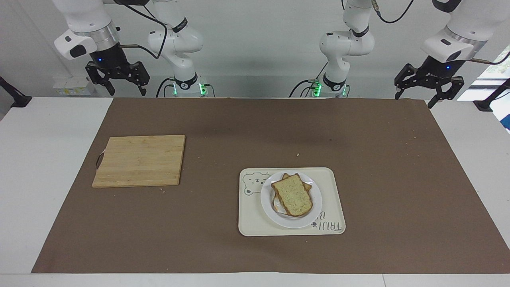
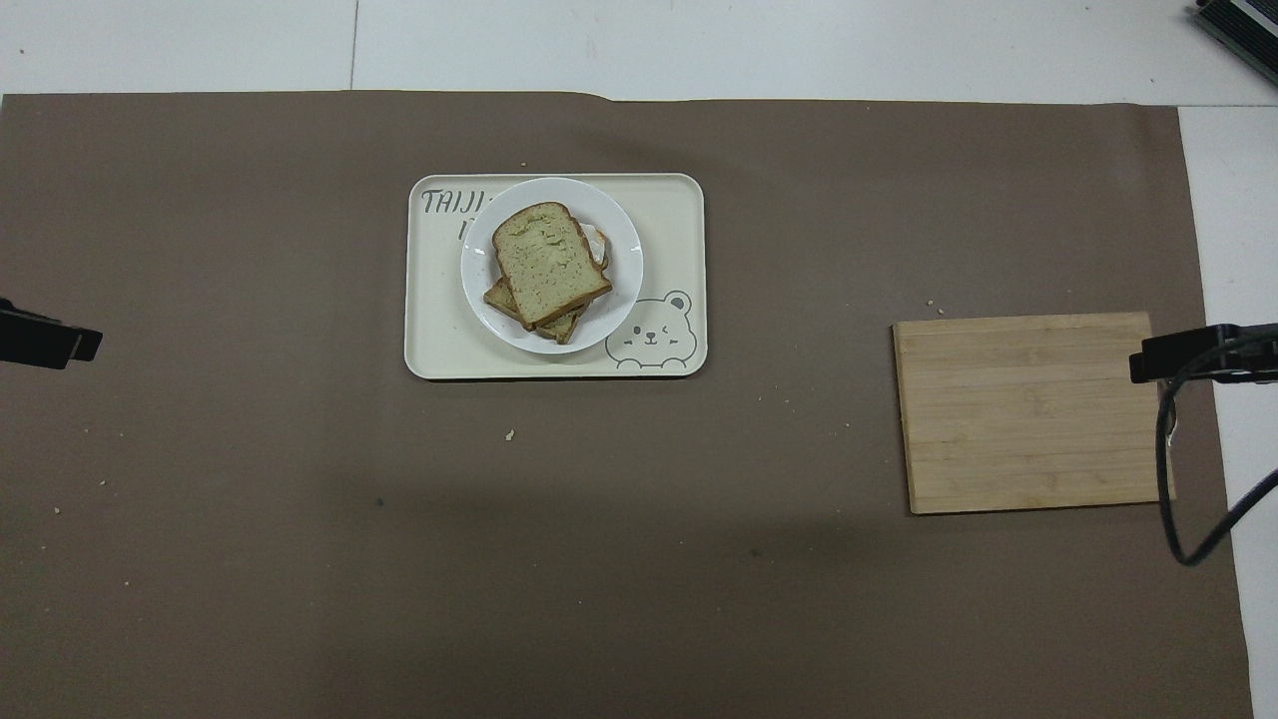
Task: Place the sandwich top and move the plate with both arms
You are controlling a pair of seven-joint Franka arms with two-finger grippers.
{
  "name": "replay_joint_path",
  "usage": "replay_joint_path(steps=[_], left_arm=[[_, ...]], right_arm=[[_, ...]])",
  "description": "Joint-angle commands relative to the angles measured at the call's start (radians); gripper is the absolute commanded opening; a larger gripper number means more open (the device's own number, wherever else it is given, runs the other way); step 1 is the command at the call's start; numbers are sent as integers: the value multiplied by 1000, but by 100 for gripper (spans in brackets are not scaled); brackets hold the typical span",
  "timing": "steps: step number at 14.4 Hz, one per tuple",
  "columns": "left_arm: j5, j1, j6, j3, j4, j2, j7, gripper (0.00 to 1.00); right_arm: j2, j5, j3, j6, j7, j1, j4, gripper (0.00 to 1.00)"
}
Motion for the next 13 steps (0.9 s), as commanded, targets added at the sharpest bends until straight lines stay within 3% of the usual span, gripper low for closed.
replay_joint_path(steps=[1, 13], left_arm=[[8, -16, -22, 1, -11, -21, -34, 100], [37, -16, -9, 1, -12, -19, -198, 100]], right_arm=[[-25, 10, 1, 7, -9, -3, -28, 100], [-25, 10, 1, 7, -9, -5, -28, 100]])
